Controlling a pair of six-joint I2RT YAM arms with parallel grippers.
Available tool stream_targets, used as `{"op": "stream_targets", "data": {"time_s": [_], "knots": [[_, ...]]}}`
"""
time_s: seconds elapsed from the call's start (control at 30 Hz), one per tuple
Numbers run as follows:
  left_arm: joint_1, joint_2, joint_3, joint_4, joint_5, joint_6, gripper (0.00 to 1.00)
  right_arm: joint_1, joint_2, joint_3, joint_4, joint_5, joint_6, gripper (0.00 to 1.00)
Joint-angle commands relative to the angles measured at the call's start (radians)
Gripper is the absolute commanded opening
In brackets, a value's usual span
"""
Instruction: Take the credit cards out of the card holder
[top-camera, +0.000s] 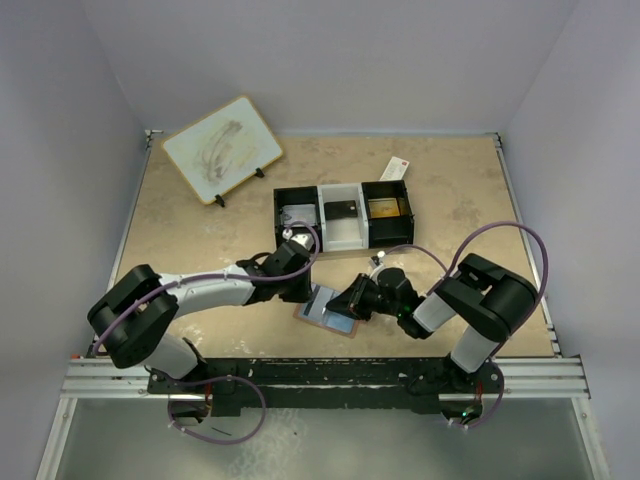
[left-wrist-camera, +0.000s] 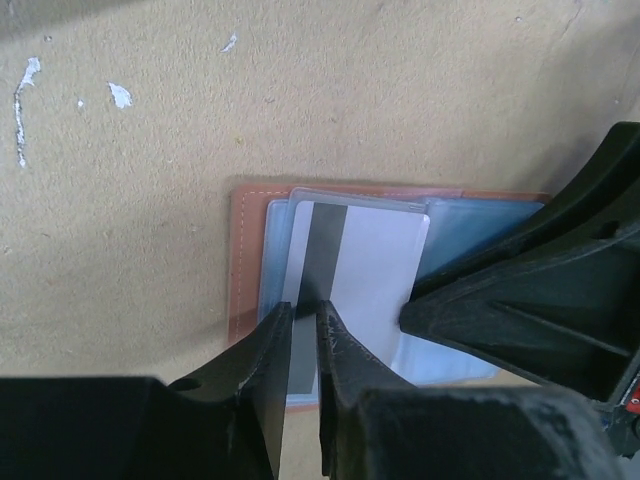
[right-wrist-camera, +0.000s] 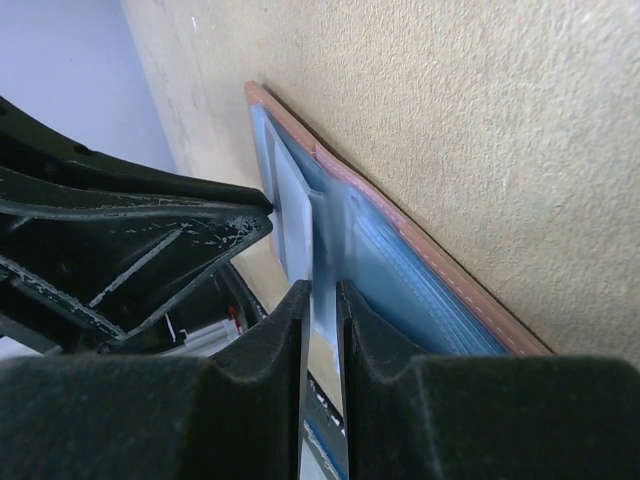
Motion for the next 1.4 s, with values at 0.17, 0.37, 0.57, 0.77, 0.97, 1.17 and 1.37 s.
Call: {"op": "stream_targets", "data": {"time_s": [0.17, 0.37, 0.57, 0.77, 0.97, 1.17, 1.37], "knots": [[-0.009, 0.001, -0.059, 0.012, -0.003, -0.034, 0.06, -0.005, 0.04, 0.034, 0.001, -0.013, -0.008, 0.2], [-0.009, -0.003, -0.065, -0.006, -0.009, -0.032, 0.03, -0.005, 0.052, 0.041, 0.045, -0.024, -0.01, 0.07], [-0.01, -0.003, -0.06, -0.033, -0.05, -0.037, 0.02, -0.006, 0.004, -0.011, 0.043, -0.001, 0.01, 0.0], [-0.01, 0.024, -0.086, -0.02, -0.062, -0.041, 0.01, -0.024, -0.017, -0.038, 0.06, -0.069, 0.004, 0.0], [-0.012, 0.022, -0.106, -0.024, -0.078, -0.041, 0.01, -0.039, -0.045, -0.048, -0.016, -0.063, -0.015, 0.0], [-0.012, 0.01, -0.112, -0.023, -0.095, -0.04, 0.0, -0.051, -0.123, -0.05, -0.175, -0.044, -0.053, 0.0], [-0.012, -0.017, -0.105, -0.01, -0.086, -0.032, 0.01, -0.052, -0.182, -0.04, -0.269, -0.018, -0.078, 0.0]]}}
